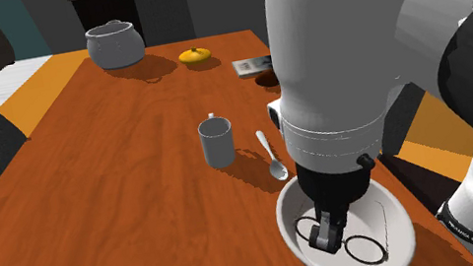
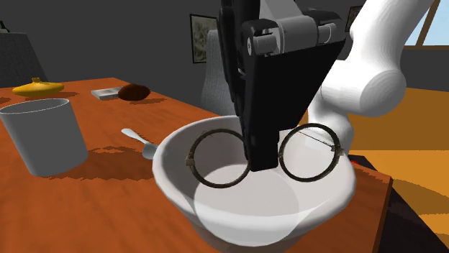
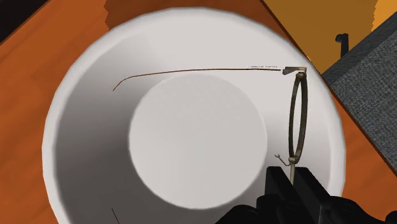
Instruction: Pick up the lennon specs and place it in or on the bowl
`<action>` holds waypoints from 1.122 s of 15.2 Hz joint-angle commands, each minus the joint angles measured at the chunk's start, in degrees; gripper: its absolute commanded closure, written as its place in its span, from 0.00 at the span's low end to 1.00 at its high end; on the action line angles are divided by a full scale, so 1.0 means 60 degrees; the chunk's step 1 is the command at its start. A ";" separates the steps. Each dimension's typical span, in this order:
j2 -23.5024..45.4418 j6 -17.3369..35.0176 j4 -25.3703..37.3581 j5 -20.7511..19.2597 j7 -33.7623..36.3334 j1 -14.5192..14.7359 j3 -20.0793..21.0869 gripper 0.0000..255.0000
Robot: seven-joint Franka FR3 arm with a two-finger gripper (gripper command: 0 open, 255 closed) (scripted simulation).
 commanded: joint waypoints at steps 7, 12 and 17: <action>0.0002 0.0011 -0.0007 0.0001 0.0001 0.0001 0.0004 0.00; 0.0137 -0.0898 0.1022 -0.0180 0.0090 -0.0105 -0.0153 0.00; 0.0193 -0.1134 0.1309 -0.0229 0.0119 -0.0134 -0.0185 0.00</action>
